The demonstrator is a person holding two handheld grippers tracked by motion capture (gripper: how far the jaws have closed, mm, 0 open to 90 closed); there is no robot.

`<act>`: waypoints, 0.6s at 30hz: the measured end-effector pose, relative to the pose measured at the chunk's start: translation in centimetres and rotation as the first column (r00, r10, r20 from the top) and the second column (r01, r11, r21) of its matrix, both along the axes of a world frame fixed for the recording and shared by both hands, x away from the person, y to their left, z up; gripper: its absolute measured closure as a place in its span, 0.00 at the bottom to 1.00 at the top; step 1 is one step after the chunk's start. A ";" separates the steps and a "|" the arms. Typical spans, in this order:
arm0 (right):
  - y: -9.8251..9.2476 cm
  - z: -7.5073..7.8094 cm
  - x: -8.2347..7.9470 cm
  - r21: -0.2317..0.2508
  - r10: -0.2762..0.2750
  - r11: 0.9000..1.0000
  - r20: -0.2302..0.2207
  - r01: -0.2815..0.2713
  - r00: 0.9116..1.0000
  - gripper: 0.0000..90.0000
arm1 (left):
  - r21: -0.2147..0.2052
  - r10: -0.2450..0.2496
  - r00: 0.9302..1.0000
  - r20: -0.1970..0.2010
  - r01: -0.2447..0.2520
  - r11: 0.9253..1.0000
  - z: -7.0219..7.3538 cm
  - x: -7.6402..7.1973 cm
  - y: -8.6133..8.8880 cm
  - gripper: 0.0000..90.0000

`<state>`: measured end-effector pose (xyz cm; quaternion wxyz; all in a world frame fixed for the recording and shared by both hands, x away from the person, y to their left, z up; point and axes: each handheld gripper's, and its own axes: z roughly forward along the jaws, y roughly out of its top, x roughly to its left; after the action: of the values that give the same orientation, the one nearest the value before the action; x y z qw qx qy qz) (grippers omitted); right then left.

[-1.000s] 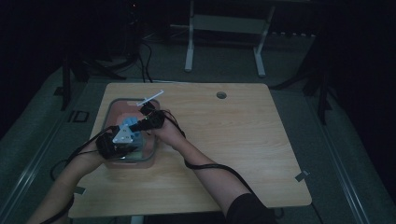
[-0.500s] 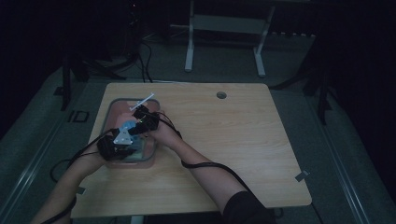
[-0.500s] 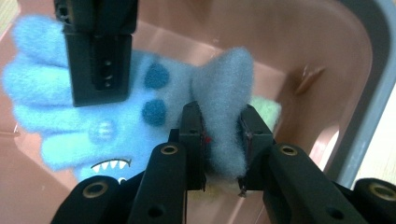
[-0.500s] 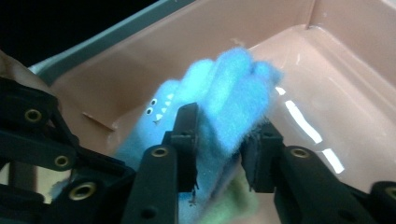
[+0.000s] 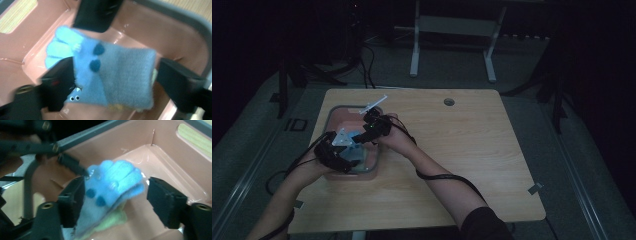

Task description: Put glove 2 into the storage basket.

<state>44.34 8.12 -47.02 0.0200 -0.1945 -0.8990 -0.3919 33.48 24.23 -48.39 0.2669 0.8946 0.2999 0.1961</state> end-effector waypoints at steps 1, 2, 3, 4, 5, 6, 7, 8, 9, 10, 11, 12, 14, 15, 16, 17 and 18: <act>-0.4 0.2 -0.1 0.009 0.005 1.000 -0.002 -0.005 1.000 0.30 | -0.007 0.018 1.000 0.011 -0.017 1.000 0.3 0.0 -0.1 0.16; -0.9 0.4 -0.1 0.017 0.011 1.000 -0.011 -0.011 1.000 0.27 | -0.022 0.024 1.000 0.010 -0.024 0.999 0.6 0.0 -0.2 0.15; -1.3 0.6 -0.2 0.025 0.025 0.999 -0.019 -0.025 1.000 0.23 | -0.039 0.026 1.000 0.009 -0.025 0.999 0.8 0.0 -0.4 0.13; -1.7 0.7 -0.3 0.037 0.030 0.999 -0.017 -0.030 0.999 0.21 | -0.049 0.027 1.000 0.014 -0.026 0.998 0.9 0.0 -0.5 0.11; -2.0 0.8 -0.4 0.043 0.031 0.999 -0.012 -0.030 0.999 0.21 | -0.060 0.022 1.000 0.023 -0.021 0.998 1.1 -0.1 -0.8 0.09; -2.5 1.0 -0.5 0.053 0.041 0.998 0.005 -0.041 0.999 0.19 | -0.073 0.015 0.999 0.034 -0.013 0.997 1.4 -0.2 -1.2 0.09; -3.0 1.1 -0.7 0.052 0.056 0.997 0.020 -0.057 0.998 0.16 | -0.091 0.013 0.999 0.047 -0.009 0.996 1.6 -0.3 -1.5 0.07; -3.4 1.2 -0.8 0.052 0.058 0.997 0.030 -0.059 0.998 0.17 | -0.105 0.012 0.999 0.051 -0.006 0.994 1.7 -0.3 -1.8 0.06; -3.8 1.3 -0.9 0.053 0.057 0.997 0.032 -0.058 0.998 0.17 | -0.118 0.005 0.999 0.045 0.000 0.993 1.9 -0.3 -2.2 0.05; -4.2 1.4 -1.0 0.054 0.064 0.996 0.036 -0.066 0.997 0.17 | -0.138 -0.001 0.999 0.038 0.006 0.990 2.0 -0.3 -2.5 0.04; -4.6 1.5 -1.0 0.055 0.066 0.996 0.045 -0.069 0.997 0.17 | -0.147 -0.009 0.999 0.033 0.014 0.989 2.1 -0.3 -2.9 0.03; -5.0 1.6 -1.1 0.056 0.063 0.996 0.050 -0.066 0.997 0.17 | -0.145 -0.017 0.999 0.043 0.023 0.989 2.1 -0.3 -3.4 0.03; -5.6 1.8 -1.2 0.063 0.064 0.996 0.055 -0.067 0.996 0.17 | -0.146 -0.020 0.999 0.049 0.027 0.989 2.2 -0.3 -3.8 0.03; -6.1 1.8 -1.3 0.070 0.063 0.995 0.060 -0.067 0.996 0.17 | -0.156 -0.032 0.998 0.046 0.039 0.987 2.2 -0.2 -4.5 0.03; -7.0 1.9 -1.3 0.071 0.058 0.995 0.070 -0.063 0.996 0.17 | -0.162 -0.039 0.998 0.046 0.046 0.986 2.3 -0.2 -4.9 0.03; -7.5 1.9 -1.3 0.072 0.056 0.996 0.069 -0.061 0.996 0.17 | -0.162 -0.049 0.998 0.044 0.055 0.985 2.3 -0.2 -5.3 0.03; -7.9 1.9 -1.2 0.077 0.052 0.995 0.058 -0.056 0.997 0.17 | -0.157 -0.056 0.997 0.045 0.063 0.986 2.3 -0.2 -5.7 0.03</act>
<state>43.12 0.21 -45.17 0.0132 -0.1583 -0.8880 -0.4316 33.28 18.55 -46.08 0.3489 0.8750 0.2824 0.1814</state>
